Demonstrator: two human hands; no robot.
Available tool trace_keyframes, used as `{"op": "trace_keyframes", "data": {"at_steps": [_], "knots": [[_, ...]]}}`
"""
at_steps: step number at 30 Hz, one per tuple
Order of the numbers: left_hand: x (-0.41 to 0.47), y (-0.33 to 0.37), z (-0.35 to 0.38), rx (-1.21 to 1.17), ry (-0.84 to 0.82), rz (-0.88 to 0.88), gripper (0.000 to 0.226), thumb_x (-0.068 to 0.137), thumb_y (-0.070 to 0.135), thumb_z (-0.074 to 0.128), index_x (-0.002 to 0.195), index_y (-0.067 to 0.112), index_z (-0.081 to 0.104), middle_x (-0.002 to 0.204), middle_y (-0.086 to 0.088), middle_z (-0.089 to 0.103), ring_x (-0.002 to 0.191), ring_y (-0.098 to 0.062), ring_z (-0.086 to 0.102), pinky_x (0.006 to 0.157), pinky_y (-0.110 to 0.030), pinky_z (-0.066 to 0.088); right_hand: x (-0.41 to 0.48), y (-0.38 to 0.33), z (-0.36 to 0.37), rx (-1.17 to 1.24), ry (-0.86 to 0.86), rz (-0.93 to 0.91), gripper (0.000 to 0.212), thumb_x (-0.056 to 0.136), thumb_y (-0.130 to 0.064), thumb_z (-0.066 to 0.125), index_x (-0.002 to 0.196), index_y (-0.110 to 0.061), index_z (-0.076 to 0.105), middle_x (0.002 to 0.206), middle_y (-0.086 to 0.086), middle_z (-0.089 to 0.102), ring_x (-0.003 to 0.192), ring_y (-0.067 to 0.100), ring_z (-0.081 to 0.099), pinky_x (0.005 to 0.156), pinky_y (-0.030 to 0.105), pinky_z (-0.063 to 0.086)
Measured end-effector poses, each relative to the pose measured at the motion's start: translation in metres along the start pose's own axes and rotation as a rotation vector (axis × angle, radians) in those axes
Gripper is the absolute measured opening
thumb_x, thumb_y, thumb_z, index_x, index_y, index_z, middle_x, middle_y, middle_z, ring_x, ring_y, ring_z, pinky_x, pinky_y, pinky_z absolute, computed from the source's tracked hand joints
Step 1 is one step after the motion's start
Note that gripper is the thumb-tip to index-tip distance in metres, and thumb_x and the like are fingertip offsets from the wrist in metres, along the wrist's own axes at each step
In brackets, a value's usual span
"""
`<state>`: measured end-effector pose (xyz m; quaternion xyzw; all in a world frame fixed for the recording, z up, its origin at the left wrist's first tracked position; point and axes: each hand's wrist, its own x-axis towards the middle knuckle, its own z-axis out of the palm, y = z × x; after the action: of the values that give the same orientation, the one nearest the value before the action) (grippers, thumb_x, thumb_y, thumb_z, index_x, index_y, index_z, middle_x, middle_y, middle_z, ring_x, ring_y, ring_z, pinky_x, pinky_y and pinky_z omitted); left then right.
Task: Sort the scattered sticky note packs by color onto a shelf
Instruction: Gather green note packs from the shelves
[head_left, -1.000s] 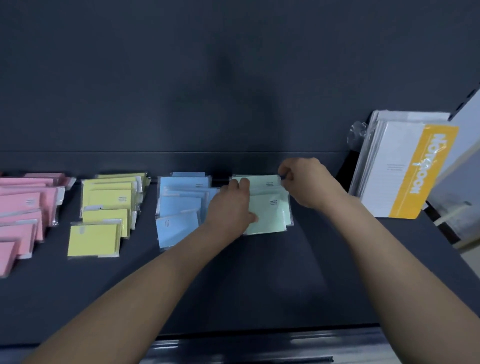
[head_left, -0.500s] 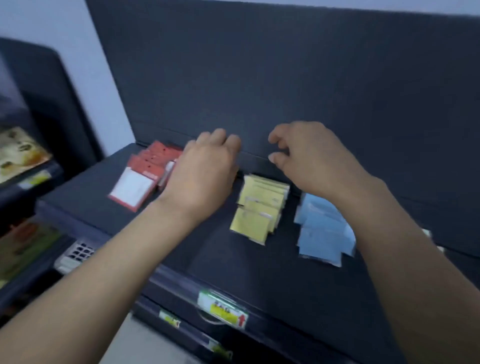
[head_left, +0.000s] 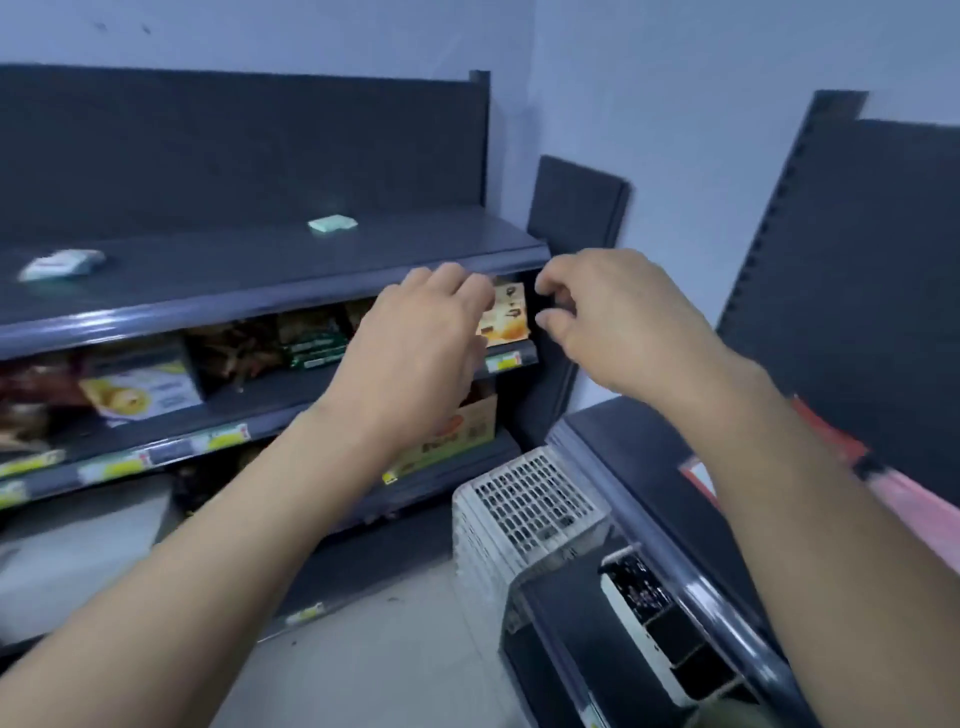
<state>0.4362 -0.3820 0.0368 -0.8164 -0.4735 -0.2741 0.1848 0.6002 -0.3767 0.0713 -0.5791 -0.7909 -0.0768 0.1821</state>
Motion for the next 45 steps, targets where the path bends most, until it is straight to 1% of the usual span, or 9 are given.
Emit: {"op": "trace_keyframes", "data": {"at_steps": [6, 10, 17, 22, 27, 33, 37, 41, 45], "knots": [[-0.048, -0.108, -0.031, 0.127, -0.013, -0.284, 0.019, 0.082, 0.011, 0.065, 0.1, 0.005, 0.059, 0.092, -0.013, 0.058, 0.086, -0.037, 0.055, 0.071, -0.048, 0.048, 0.083, -0.107, 0.043, 0.069, -0.038, -0.272, 0.018, 0.095, -0.021, 0.052, 0.107, -0.012, 0.061, 0.102, 0.005, 0.062, 0.097, 0.029, 0.057, 0.081, 0.042, 0.05], [-0.073, -0.16, -0.043, 0.219, -0.021, -0.427, 0.018, 0.081, 0.011, 0.066, 0.097, 0.006, 0.06, 0.089, -0.013, 0.059, 0.083, -0.036, 0.056, 0.068, -0.043, 0.048, 0.125, -0.164, 0.071, 0.131, -0.056, -0.412, 0.018, 0.096, -0.022, 0.052, 0.108, -0.013, 0.06, 0.104, 0.004, 0.062, 0.097, 0.029, 0.057, 0.08, 0.04, 0.05], [-0.066, -0.238, -0.03, 0.289, -0.018, -0.579, 0.019, 0.084, 0.01, 0.062, 0.102, 0.006, 0.06, 0.095, -0.012, 0.059, 0.09, -0.035, 0.055, 0.073, -0.043, 0.046, 0.205, -0.213, 0.116, 0.229, -0.091, -0.52, 0.019, 0.092, -0.017, 0.053, 0.107, -0.008, 0.061, 0.102, 0.007, 0.064, 0.094, 0.03, 0.058, 0.08, 0.043, 0.051], [-0.014, -0.296, 0.0, 0.272, -0.03, -0.626, 0.024, 0.088, 0.013, 0.055, 0.112, 0.01, 0.057, 0.107, -0.008, 0.057, 0.1, -0.029, 0.051, 0.082, -0.043, 0.044, 0.288, -0.211, 0.135, 0.211, -0.091, -0.494, 0.019, 0.093, -0.016, 0.053, 0.109, -0.009, 0.061, 0.102, 0.008, 0.064, 0.095, 0.031, 0.059, 0.081, 0.043, 0.052], [0.037, -0.346, 0.03, 0.253, -0.031, -0.632, 0.025, 0.091, 0.015, 0.052, 0.115, 0.011, 0.054, 0.109, -0.006, 0.056, 0.102, -0.027, 0.05, 0.084, -0.04, 0.043, 0.369, -0.203, 0.158, 0.203, -0.084, -0.446, 0.02, 0.092, -0.012, 0.053, 0.11, -0.009, 0.061, 0.104, 0.008, 0.064, 0.096, 0.032, 0.06, 0.082, 0.044, 0.053], [0.075, -0.406, 0.072, 0.157, -0.068, -0.632, 0.023, 0.091, 0.016, 0.051, 0.113, 0.012, 0.054, 0.107, -0.003, 0.056, 0.101, -0.025, 0.05, 0.083, -0.043, 0.045, 0.441, -0.183, 0.194, 0.185, -0.16, -0.329, 0.021, 0.094, -0.013, 0.054, 0.113, -0.014, 0.061, 0.107, 0.005, 0.061, 0.094, 0.029, 0.059, 0.081, 0.04, 0.053], [0.105, -0.44, 0.104, 0.087, -0.118, -0.55, 0.023, 0.092, 0.018, 0.05, 0.114, 0.014, 0.053, 0.109, -0.001, 0.055, 0.101, -0.023, 0.05, 0.084, -0.041, 0.045, 0.484, -0.169, 0.224, 0.137, -0.226, -0.229, 0.025, 0.094, -0.016, 0.055, 0.119, -0.018, 0.059, 0.11, 0.005, 0.06, 0.093, 0.029, 0.058, 0.079, 0.037, 0.052], [0.128, -0.475, 0.13, 0.047, -0.18, -0.457, 0.025, 0.093, 0.02, 0.049, 0.118, 0.015, 0.051, 0.111, -0.001, 0.053, 0.103, -0.022, 0.05, 0.087, -0.036, 0.043, 0.527, -0.158, 0.258, 0.064, -0.334, -0.128, 0.038, 0.089, -0.004, 0.056, 0.121, -0.023, 0.057, 0.117, 0.004, 0.058, 0.098, 0.027, 0.058, 0.084, 0.041, 0.053], [0.148, -0.507, 0.149, 0.044, -0.243, -0.388, 0.025, 0.094, 0.022, 0.047, 0.118, 0.017, 0.05, 0.111, 0.0, 0.052, 0.104, -0.021, 0.049, 0.085, -0.03, 0.041, 0.567, -0.147, 0.287, 0.028, -0.467, -0.045, 0.05, 0.088, 0.001, 0.048, 0.129, -0.028, 0.052, 0.127, 0.002, 0.051, 0.105, 0.026, 0.057, 0.091, 0.041, 0.052]]}}
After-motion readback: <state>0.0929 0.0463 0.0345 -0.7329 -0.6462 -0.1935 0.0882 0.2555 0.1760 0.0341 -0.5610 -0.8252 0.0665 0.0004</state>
